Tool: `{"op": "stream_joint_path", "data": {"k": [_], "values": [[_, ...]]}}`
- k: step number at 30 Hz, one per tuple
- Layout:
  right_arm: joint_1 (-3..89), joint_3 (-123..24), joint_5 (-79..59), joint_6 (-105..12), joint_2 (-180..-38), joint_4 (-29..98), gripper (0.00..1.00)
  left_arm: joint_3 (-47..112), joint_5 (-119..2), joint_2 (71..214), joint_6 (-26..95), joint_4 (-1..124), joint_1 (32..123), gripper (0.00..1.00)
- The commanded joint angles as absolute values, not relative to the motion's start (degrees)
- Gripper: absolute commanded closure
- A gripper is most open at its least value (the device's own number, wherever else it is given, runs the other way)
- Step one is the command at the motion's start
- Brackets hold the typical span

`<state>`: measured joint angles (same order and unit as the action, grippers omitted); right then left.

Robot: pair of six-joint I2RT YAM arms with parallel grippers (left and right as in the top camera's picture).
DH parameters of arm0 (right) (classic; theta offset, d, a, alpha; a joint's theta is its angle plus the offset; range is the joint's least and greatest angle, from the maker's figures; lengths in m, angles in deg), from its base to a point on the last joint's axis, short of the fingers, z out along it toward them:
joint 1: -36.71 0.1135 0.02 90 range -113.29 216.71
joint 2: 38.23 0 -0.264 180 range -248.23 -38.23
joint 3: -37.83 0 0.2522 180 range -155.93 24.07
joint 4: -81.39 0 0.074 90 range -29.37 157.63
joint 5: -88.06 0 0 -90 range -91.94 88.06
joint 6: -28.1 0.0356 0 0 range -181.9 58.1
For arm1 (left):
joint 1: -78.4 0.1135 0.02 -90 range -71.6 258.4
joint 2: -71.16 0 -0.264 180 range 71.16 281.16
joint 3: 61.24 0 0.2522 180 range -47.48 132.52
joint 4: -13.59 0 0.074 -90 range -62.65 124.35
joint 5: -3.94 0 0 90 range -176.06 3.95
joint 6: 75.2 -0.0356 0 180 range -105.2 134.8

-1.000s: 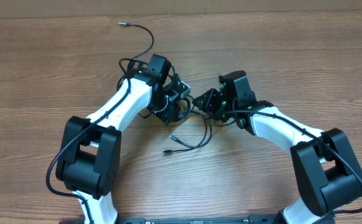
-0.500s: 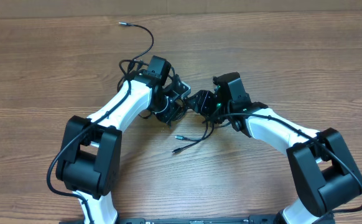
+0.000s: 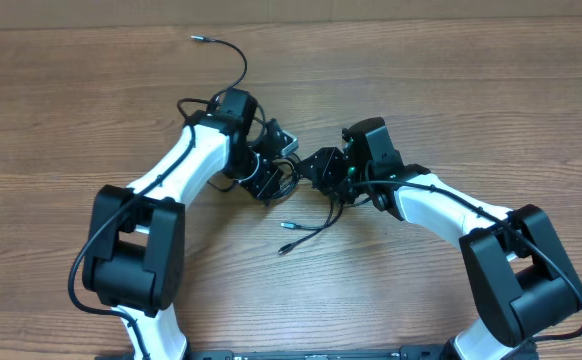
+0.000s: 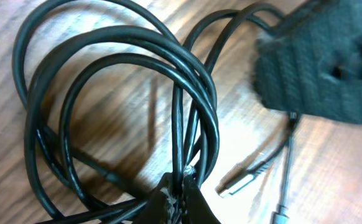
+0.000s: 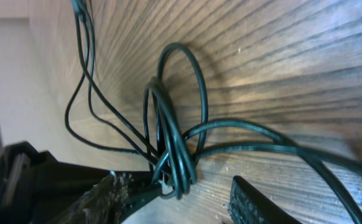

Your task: Untangle cables

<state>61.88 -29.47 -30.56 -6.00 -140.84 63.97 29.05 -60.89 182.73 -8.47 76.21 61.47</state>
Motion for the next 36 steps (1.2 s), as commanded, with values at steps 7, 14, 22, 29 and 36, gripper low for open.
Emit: {"op": "stream_joint_path", "data": {"k": [7,14,22,29,36], "values": [[61.9,-30.6,-35.0,-0.4,-141.1,64.2,0.54,30.4,-39.0,181.6,-22.3,81.3,66.9,0.96],[62.3,-30.7,-34.6,-0.4,-141.1,64.1,0.44,30.4,-34.4,181.6,-29.3,84.6,66.8,0.92],[62.3,-30.6,-27.1,-5.2,-141.1,54.6,0.44,31.1,-33.9,181.6,-30.7,85.7,68.1,0.89],[60.1,-41.9,-29.9,-21.0,-139.8,39.0,0.51,31.1,-40.5,181.6,-27.5,84.4,67.8,0.69],[60.1,-46.0,-20.2,-33.5,-140.7,34.8,0.25,31.0,-46.3,183.0,-19.2,79.9,64.4,0.75]]}}
